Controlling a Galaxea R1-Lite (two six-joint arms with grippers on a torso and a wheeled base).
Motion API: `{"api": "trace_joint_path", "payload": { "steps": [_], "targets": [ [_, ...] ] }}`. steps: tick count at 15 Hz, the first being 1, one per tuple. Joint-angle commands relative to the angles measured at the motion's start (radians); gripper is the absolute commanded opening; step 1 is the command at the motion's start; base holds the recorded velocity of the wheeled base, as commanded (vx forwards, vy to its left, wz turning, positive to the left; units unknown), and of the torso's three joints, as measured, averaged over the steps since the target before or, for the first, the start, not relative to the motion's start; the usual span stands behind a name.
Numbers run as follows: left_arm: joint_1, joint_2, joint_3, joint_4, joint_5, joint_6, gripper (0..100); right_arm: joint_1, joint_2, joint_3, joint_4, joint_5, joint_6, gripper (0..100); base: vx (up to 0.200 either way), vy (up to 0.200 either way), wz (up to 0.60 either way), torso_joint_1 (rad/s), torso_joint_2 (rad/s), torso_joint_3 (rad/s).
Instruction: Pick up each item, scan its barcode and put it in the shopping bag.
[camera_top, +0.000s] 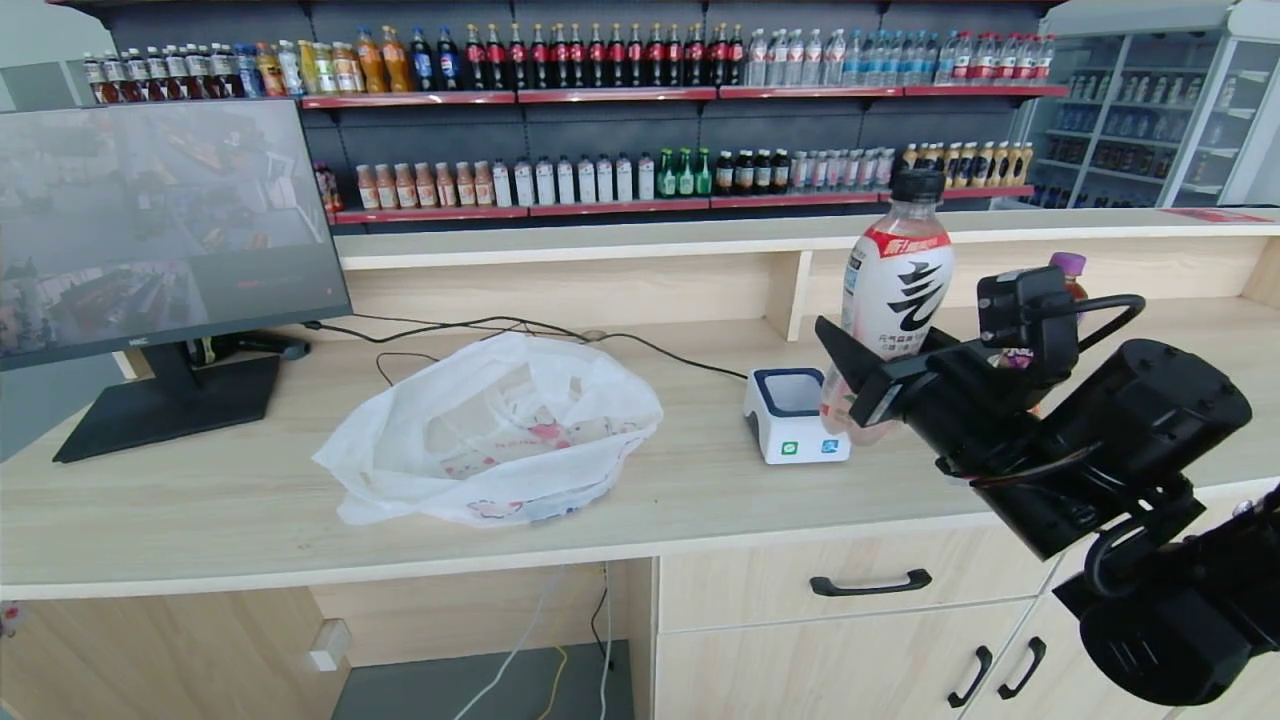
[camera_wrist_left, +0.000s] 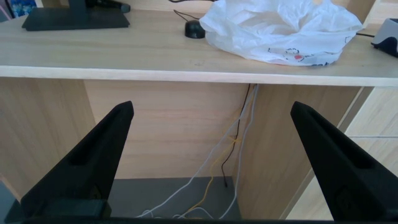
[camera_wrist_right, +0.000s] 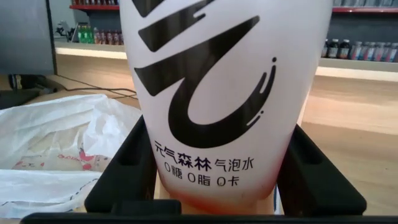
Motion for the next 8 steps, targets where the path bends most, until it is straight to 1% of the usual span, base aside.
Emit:
{"api": "trace_joint_path", "payload": {
  "steps": [1, 4, 8],
  "targets": [
    [0.000, 0.000, 0.000, 0.000, 0.000, 0.000, 100, 0.002, -0.003, -0.003, -0.002, 0.001, 0.007, 0, 0.000, 0.000, 0.00, 0.000, 0.00, 0.000],
    [0.000, 0.000, 0.000, 0.000, 0.000, 0.000, 100, -0.010, -0.002, -0.018, -0.002, 0.001, 0.016, 0, 0.000, 0.000, 0.00, 0.000, 0.00, 0.000],
    [0.000, 0.000, 0.000, 0.000, 0.000, -0.002, 100, -0.009, -0.002, -0.027, -0.002, 0.001, 0.038, 0, 0.000, 0.200, 0.00, 0.002, 0.00, 0.004]
  ]
}}
